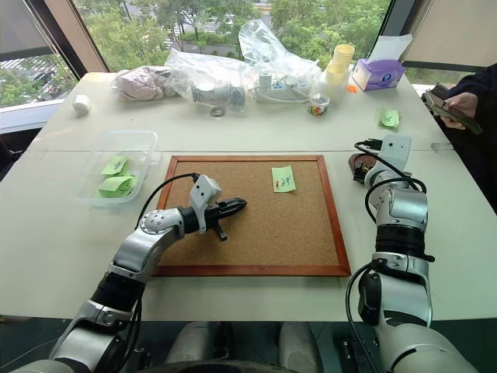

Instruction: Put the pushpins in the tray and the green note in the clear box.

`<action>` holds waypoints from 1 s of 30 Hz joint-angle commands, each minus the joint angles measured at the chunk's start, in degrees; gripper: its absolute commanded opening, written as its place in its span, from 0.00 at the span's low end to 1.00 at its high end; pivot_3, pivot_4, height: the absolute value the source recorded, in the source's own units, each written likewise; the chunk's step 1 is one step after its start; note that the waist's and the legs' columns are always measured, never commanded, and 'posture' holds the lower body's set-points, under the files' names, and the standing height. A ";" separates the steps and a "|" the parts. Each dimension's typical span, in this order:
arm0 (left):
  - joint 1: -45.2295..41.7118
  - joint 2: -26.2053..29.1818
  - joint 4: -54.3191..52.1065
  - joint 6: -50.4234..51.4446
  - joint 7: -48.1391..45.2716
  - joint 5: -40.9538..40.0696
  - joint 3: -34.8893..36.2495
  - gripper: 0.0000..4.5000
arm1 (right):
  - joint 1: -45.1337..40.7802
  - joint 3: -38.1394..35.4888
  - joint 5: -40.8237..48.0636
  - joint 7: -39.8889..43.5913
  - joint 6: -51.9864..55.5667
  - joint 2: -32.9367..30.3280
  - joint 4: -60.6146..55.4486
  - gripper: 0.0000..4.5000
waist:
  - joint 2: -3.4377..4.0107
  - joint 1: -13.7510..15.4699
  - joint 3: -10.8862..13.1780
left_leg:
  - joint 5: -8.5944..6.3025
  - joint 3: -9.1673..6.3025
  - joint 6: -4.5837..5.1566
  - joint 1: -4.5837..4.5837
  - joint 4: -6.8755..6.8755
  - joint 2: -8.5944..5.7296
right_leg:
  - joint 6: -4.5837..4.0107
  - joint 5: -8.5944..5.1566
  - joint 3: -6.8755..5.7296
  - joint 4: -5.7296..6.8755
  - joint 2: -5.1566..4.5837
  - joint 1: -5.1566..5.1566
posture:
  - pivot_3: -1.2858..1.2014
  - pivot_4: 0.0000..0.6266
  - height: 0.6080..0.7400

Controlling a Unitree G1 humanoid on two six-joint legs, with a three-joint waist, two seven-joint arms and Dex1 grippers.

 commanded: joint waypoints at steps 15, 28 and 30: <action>1.73 0.74 2.48 1.68 -0.24 1.50 -1.43 0.00 | 9.53 11.91 13.05 34.07 3.10 -7.98 -25.82 0.99 | 0.00 0.12 0.00 | -0.17 -0.05 0.29 0.00 0.00 0.02 | 0.00 0.00 -0.01 -0.03 -0.01 0.01 | 0.52 0.24 1.00; 1.72 1.11 2.32 1.78 -0.10 1.48 -1.12 0.00 | 10.37 21.83 10.44 40.69 -3.99 -6.03 -24.00 0.94 | -0.02 0.17 0.00 | -0.16 -0.07 0.29 0.00 0.01 0.00 | -0.01 0.00 -0.02 -0.04 -0.01 0.01 | 0.52 0.24 1.00; 1.84 1.20 2.06 1.85 -0.01 1.47 -1.05 0.00 | 9.70 23.25 9.11 41.01 -6.07 -5.58 -22.30 0.84 | -0.02 0.14 0.01 | -0.15 -0.07 0.26 0.00 0.01 0.00 | -0.01 0.00 -0.02 -0.04 -0.01 0.02 | 0.52 0.24 1.00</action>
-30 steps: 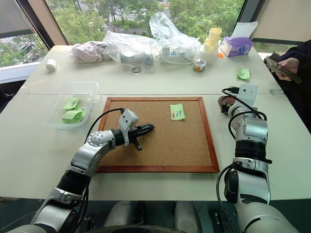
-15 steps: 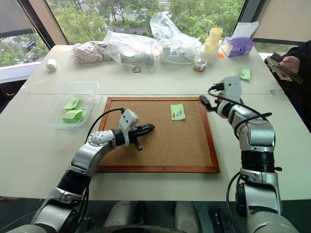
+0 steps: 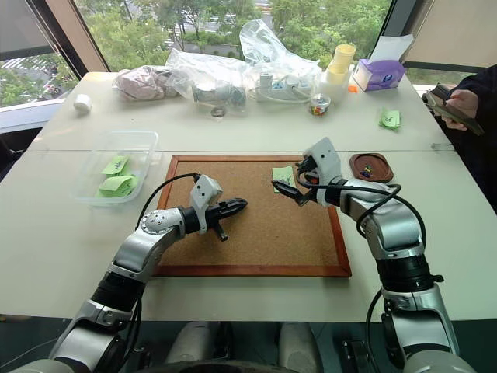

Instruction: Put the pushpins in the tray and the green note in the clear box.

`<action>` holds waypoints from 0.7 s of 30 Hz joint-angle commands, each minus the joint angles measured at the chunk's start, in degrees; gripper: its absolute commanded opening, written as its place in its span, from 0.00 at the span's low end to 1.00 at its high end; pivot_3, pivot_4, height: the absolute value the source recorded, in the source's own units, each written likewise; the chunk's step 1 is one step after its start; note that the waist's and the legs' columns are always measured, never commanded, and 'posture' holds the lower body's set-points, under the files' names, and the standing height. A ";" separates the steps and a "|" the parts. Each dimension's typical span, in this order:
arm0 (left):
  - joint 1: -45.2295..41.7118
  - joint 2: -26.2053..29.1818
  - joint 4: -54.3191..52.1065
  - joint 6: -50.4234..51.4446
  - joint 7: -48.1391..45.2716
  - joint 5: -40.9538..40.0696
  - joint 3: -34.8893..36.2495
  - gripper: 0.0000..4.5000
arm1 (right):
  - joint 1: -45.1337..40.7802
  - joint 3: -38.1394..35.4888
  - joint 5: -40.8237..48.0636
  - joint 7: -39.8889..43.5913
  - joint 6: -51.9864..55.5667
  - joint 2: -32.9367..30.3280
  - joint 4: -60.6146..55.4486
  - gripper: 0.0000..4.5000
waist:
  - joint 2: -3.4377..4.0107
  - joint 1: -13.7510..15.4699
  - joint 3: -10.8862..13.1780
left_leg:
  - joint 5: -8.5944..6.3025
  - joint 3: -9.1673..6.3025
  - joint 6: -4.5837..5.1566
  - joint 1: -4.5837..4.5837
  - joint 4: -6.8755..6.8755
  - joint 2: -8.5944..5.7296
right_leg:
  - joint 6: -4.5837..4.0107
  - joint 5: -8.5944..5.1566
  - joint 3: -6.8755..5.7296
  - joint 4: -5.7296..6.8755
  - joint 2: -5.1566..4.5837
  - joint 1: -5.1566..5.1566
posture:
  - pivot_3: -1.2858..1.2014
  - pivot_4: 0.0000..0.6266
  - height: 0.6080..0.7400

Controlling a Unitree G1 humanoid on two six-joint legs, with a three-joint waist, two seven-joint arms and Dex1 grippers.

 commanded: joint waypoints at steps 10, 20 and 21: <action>2.49 1.39 1.08 2.32 0.32 1.31 -0.77 0.00 | -2.97 3.34 -4.36 0.70 -6.07 2.54 4.38 0.54 | 0.00 -0.13 0.00 | 0.10 0.00 -0.17 0.00 0.00 0.01 | 0.00 0.00 0.00 0.00 0.01 -0.01 | 0.52 0.24 1.00; 2.35 1.33 1.12 2.29 0.64 1.27 -0.77 0.00 | -3.72 3.86 -6.69 0.89 -8.88 4.80 10.83 0.54 | 0.00 -0.15 0.00 | 0.11 0.02 -0.20 0.00 0.00 0.01 | 0.00 0.00 0.00 0.00 0.01 -0.01 | 0.52 0.24 1.00; 2.41 1.35 1.06 2.31 0.67 1.25 -0.74 0.00 | -3.81 3.91 -6.89 0.91 -9.16 4.96 11.39 0.54 | 0.00 -0.15 0.00 | 0.12 0.02 -0.20 0.00 0.00 0.01 | 0.00 0.00 0.00 0.00 0.01 -0.01 | 0.52 0.24 1.00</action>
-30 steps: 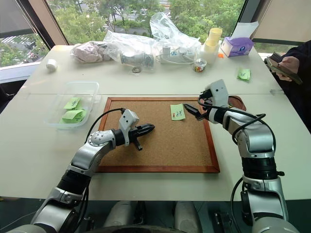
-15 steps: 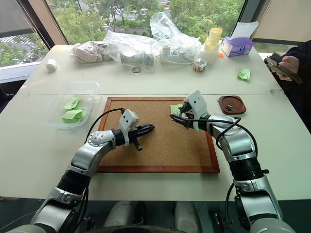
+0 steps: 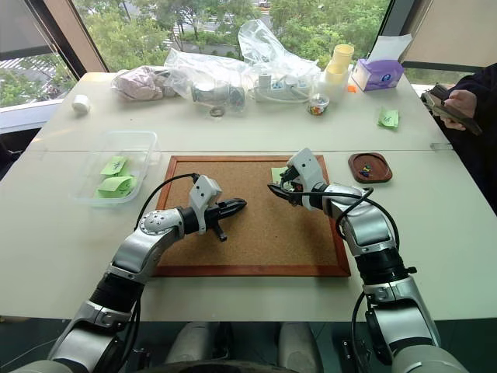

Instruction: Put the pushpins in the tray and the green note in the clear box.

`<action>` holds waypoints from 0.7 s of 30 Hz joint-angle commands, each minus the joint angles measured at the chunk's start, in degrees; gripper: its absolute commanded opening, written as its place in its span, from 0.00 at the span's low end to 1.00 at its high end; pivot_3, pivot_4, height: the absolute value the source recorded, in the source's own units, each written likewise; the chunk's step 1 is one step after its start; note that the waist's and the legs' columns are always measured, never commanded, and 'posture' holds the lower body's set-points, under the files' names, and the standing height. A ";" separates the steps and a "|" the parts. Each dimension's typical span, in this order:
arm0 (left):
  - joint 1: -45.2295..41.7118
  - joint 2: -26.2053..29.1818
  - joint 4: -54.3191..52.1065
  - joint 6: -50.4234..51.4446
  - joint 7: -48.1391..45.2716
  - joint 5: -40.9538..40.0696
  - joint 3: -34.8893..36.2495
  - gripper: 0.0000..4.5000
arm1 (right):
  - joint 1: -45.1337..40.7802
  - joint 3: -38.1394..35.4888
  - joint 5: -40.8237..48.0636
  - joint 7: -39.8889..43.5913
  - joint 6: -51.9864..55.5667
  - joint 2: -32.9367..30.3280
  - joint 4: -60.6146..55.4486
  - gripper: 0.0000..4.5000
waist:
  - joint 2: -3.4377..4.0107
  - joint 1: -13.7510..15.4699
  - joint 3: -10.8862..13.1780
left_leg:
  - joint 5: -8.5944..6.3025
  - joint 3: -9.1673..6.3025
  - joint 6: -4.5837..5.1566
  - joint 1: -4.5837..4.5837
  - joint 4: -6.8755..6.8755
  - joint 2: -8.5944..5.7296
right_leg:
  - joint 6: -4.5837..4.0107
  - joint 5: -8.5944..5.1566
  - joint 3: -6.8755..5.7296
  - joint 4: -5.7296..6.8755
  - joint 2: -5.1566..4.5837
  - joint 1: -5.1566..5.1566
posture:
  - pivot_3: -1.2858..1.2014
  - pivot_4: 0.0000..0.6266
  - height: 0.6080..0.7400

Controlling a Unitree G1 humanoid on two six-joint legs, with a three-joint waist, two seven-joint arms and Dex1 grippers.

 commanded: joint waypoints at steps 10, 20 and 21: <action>2.40 1.27 1.49 2.38 0.39 1.22 -0.44 0.00 | -1.27 -0.17 -1.73 0.82 -2.45 0.51 -0.17 0.02 | 0.00 -0.07 0.00 | 0.00 0.00 -0.01 0.01 0.00 0.01 | 0.00 0.00 0.00 0.01 0.01 0.00 | 0.52 0.24 1.00; 2.23 0.83 1.91 2.17 0.67 1.42 -0.78 0.00 | -2.17 -3.36 2.44 3.44 3.32 -3.74 -15.28 0.02 | 0.00 0.02 0.00 | 0.00 -0.01 -0.01 -0.02 0.00 0.01 | 0.00 0.00 0.00 0.01 -0.01 -0.02 | 0.52 0.24 1.00; 2.19 0.81 1.97 2.18 0.65 1.41 -0.80 0.00 | -2.15 -3.50 3.01 3.80 4.11 -4.18 -16.66 0.02 | 0.00 0.04 0.00 | 0.00 -0.01 0.00 -0.01 0.00 0.01 | 0.00 0.00 0.00 0.01 -0.01 -0.02 | 0.52 0.24 1.00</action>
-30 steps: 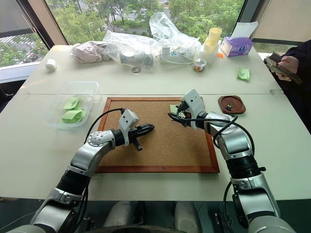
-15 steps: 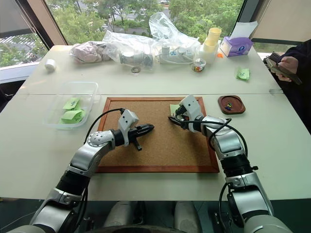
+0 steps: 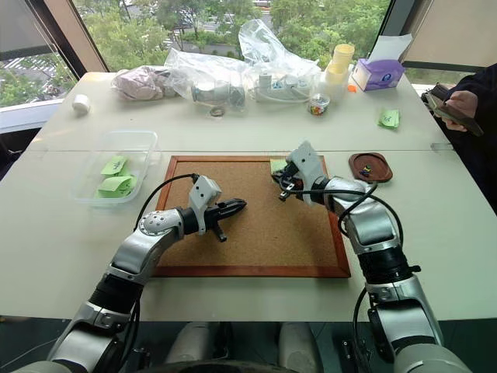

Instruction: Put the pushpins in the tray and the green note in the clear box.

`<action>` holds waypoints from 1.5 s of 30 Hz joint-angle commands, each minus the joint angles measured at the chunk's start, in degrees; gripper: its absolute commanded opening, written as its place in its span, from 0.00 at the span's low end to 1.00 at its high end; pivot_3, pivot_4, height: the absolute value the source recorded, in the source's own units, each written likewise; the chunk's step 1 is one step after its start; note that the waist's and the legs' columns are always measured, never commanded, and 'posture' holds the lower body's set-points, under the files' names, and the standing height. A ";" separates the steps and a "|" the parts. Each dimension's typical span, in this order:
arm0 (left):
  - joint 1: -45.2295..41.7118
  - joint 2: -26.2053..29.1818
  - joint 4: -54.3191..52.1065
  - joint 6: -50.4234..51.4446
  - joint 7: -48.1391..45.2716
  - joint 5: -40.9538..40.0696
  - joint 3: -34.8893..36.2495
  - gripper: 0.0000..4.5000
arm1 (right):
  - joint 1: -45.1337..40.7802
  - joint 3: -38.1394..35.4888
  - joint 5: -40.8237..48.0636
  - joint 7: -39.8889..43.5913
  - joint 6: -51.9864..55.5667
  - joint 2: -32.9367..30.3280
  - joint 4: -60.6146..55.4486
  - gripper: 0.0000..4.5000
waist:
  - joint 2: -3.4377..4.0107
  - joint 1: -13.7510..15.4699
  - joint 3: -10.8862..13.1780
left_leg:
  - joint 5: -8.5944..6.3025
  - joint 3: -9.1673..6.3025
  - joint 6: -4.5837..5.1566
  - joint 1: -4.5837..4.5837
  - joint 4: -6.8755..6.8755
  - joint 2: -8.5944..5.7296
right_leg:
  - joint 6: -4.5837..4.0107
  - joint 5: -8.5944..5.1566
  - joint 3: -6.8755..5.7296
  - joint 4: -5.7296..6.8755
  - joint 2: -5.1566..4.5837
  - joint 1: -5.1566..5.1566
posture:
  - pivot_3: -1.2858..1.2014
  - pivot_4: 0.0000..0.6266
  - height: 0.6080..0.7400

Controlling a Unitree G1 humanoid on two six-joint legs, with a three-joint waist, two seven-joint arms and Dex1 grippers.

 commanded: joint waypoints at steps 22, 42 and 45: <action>-8.16 -3.39 -5.54 25.58 2.01 -22.78 16.58 0.75 | 2.68 5.48 2.89 9.47 -0.21 -9.03 -19.47 0.00 | -0.43 0.56 0.26 | -0.04 -0.08 0.07 -0.19 0.10 -0.07 | 0.00 0.01 -0.04 -0.04 -0.04 -0.05 | 0.52 0.24 1.00; -11.94 -13.69 0.62 43.86 16.36 -41.39 27.59 0.75 | 1.89 6.54 0.55 8.50 -1.32 -8.95 -20.36 0.00 | -0.77 0.52 0.46 | 0.00 -0.10 0.00 -0.18 0.12 -0.16 | 0.01 0.01 -0.08 -0.04 -0.02 -0.03 | 0.52 0.24 1.00; -11.53 -14.51 0.33 44.45 16.73 -42.16 27.35 0.75 | 1.74 6.34 0.54 8.35 -1.15 -9.01 -20.69 0.00 | -0.77 0.52 0.46 | 0.01 -0.10 -0.01 -0.18 0.12 -0.17 | 0.01 0.01 -0.08 -0.04 -0.01 -0.03 | 0.52 0.24 1.00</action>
